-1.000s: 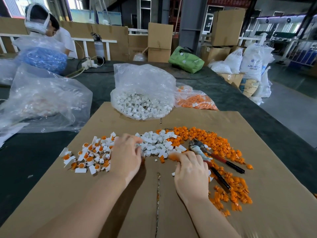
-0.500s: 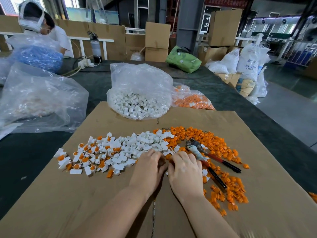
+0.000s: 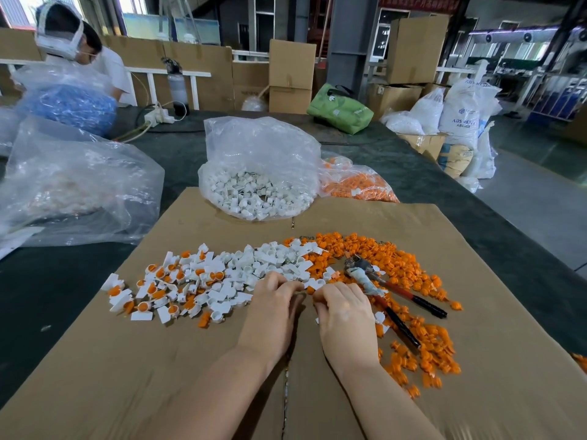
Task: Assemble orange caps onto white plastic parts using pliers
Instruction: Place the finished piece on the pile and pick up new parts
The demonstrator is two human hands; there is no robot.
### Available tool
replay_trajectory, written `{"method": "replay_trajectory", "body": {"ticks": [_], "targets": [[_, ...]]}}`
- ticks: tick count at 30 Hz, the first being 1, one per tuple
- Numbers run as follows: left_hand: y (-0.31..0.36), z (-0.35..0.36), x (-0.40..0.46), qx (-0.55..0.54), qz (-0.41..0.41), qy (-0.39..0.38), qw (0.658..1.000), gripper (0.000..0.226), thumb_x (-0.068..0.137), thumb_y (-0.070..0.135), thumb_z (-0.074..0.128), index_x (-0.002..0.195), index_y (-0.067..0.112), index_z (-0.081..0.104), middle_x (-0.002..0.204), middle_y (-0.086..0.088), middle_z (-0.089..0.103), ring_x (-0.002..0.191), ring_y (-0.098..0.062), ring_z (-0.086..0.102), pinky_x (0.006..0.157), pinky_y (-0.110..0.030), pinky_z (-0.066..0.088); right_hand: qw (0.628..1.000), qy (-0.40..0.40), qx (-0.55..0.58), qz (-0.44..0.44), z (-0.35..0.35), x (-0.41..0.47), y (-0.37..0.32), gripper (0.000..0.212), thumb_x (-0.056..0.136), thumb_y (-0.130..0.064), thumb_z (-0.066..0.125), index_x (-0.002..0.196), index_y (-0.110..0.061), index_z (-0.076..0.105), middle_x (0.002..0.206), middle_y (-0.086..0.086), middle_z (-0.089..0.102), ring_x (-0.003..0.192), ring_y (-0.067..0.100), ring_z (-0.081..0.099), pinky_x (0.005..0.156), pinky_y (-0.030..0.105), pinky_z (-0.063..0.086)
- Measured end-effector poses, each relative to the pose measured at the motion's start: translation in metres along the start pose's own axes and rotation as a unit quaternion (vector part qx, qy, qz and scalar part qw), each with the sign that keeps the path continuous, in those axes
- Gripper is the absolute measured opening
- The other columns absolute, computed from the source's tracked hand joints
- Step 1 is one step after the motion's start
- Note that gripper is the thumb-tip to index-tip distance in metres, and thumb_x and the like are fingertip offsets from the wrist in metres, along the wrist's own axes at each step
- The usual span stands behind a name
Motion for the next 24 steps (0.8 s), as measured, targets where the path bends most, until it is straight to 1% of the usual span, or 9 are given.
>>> {"method": "replay_trajectory", "body": {"ticks": [3, 6, 10, 13, 15, 16, 18, 21, 24], "targets": [[-0.001, -0.005, 0.001, -0.055, -0.012, 0.011, 0.998, 0.017, 0.094, 0.019, 0.056, 0.109, 0.015, 0.063, 0.097, 0.01, 0.042, 0.084, 0.003, 0.047, 0.075, 0.0, 0.033, 0.998, 0.002, 0.052, 0.025, -0.001, -0.002, 0.006, 0.014, 0.077, 0.006, 0.069, 0.082, -0.007, 0.066, 0.077, 0.003, 0.064, 0.076, 0.023, 0.056, 0.067, 0.036, 0.051], [-0.002, -0.008, 0.001, -0.077, -0.017, 0.018, 0.997, 0.016, 0.092, 0.016, 0.058, 0.108, 0.015, 0.063, 0.094, 0.011, 0.046, 0.08, 0.009, 0.047, 0.072, 0.001, 0.034, 0.997, 0.002, 0.069, 0.043, -0.002, -0.002, 0.007, 0.025, 0.08, 0.004, 0.067, 0.102, -0.007, 0.068, 0.089, 0.004, 0.067, 0.089, 0.021, 0.058, 0.079, 0.032, 0.049], [-0.002, -0.006, 0.0, -0.065, -0.012, -0.001, 0.998, 0.027, 0.095, 0.012, 0.053, 0.121, 0.015, 0.06, 0.1, 0.008, 0.046, 0.081, 0.004, 0.047, 0.074, 0.004, 0.031, 0.997, 0.011, 0.072, 0.02, -0.007, -0.001, 0.002, 0.019, 0.073, 0.009, 0.072, 0.084, -0.007, 0.073, 0.078, 0.003, 0.067, 0.077, 0.024, 0.062, 0.067, 0.031, 0.051], [-0.004, -0.007, 0.0, -0.076, -0.025, 0.002, 0.997, 0.016, 0.094, 0.014, 0.054, 0.108, 0.018, 0.062, 0.1, 0.007, 0.049, 0.08, 0.007, 0.048, 0.072, 0.003, 0.034, 0.996, 0.016, 0.081, 0.014, -0.01, -0.001, 0.0, 0.017, 0.073, 0.008, 0.073, 0.079, -0.008, 0.073, 0.075, 0.001, 0.067, 0.073, 0.021, 0.062, 0.065, 0.026, 0.049], [-0.006, -0.009, 0.0, -0.083, -0.037, 0.013, 0.996, 0.008, 0.092, 0.015, 0.058, 0.093, 0.022, 0.061, 0.092, 0.01, 0.053, 0.08, 0.007, 0.05, 0.07, 0.001, 0.035, 0.995, 0.019, 0.093, 0.022, -0.01, -0.002, 0.0, 0.012, 0.077, 0.002, 0.072, 0.08, -0.009, 0.072, 0.077, 0.0, 0.067, 0.075, 0.019, 0.061, 0.067, 0.022, 0.046], [-0.008, -0.01, 0.0, -0.085, -0.044, 0.015, 0.995, 0.01, 0.091, 0.015, 0.06, 0.089, 0.024, 0.059, 0.088, 0.012, 0.053, 0.08, 0.004, 0.05, 0.07, 0.0, 0.035, 0.995, 0.02, 0.099, 0.028, -0.01, -0.002, 0.001, 0.009, 0.078, -0.001, 0.072, 0.081, -0.009, 0.071, 0.077, 0.0, 0.067, 0.076, 0.017, 0.061, 0.068, 0.02, 0.044], [-0.01, -0.009, 0.0, -0.093, -0.052, 0.011, 0.994, 0.01, 0.09, 0.016, 0.061, 0.091, 0.025, 0.061, 0.086, 0.014, 0.053, 0.083, -0.001, 0.052, 0.071, -0.001, 0.035, 0.994, 0.017, 0.103, 0.037, -0.008, -0.002, 0.003, 0.002, 0.081, -0.006, 0.071, 0.081, -0.008, 0.07, 0.079, -0.001, 0.067, 0.078, 0.016, 0.06, 0.07, 0.018, 0.042], [-0.013, -0.008, 0.002, -0.099, -0.058, -0.001, 0.993, 0.019, 0.094, 0.02, 0.055, 0.11, 0.022, 0.064, 0.092, 0.014, 0.049, 0.09, -0.001, 0.05, 0.076, 0.002, 0.032, 0.994, 0.007, 0.1, 0.041, -0.007, -0.002, 0.003, 0.006, 0.083, -0.013, 0.07, 0.08, -0.008, 0.068, 0.078, 0.0, 0.066, 0.078, 0.016, 0.058, 0.07, 0.02, 0.042], [-0.018, -0.006, 0.002, -0.147, -0.092, -0.009, 0.985, 0.01, 0.095, 0.025, 0.054, 0.096, 0.032, 0.06, 0.093, 0.014, 0.054, 0.087, 0.003, 0.051, 0.073, 0.002, 0.034, 0.995, 0.019, 0.096, 0.032, -0.01, -0.002, 0.0, 0.011, 0.082, -0.015, 0.071, 0.075, -0.008, 0.066, 0.073, -0.001, 0.063, 0.072, 0.017, 0.056, 0.067, 0.027, 0.045]]}}
Point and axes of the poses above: each hand's wrist, its own x-axis towards the middle knuckle, its own z-axis out of the palm, y = z × x, the point moved 7 cm from there along x, towards the middle knuckle
